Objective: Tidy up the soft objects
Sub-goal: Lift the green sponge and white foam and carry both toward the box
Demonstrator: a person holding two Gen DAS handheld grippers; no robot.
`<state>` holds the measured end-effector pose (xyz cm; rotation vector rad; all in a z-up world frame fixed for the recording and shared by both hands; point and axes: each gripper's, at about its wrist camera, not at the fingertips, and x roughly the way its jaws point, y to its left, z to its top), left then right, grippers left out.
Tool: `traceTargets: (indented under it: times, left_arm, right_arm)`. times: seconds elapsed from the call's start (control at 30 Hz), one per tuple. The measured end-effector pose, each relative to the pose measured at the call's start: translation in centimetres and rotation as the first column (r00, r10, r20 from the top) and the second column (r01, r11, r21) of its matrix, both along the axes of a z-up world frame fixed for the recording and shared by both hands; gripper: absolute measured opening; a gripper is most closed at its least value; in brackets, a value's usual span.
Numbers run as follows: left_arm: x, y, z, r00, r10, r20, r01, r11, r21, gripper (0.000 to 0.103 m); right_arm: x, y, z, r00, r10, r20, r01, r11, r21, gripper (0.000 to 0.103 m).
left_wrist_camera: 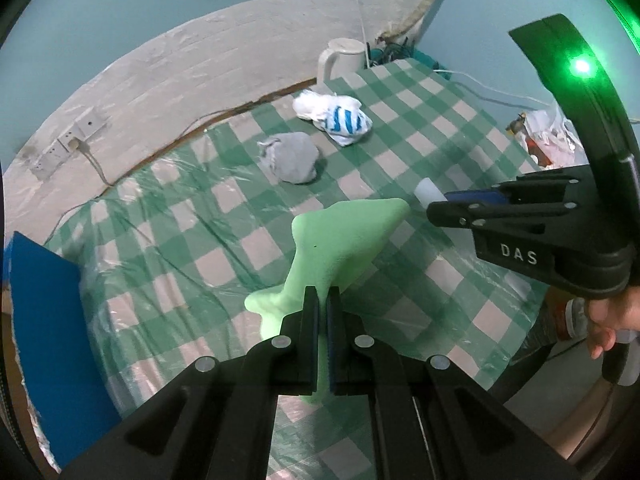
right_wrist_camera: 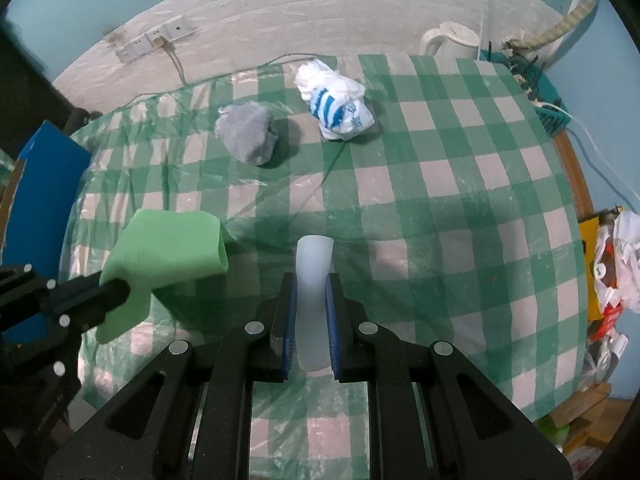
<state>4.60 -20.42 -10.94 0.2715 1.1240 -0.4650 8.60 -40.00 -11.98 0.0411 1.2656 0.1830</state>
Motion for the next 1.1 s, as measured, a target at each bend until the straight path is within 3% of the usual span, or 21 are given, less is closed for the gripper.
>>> traceTargets:
  times: [1.1]
  left_arm:
    - [-1.8, 8.8, 6.6, 0.978, 0.164, 0.13, -0.156, 0.985, -0.071, 0.003]
  right_arm:
    - [-2.1, 8.2, 7.6, 0.977, 0.173, 0.127, -0.173, 0.985, -0.008, 0.013]
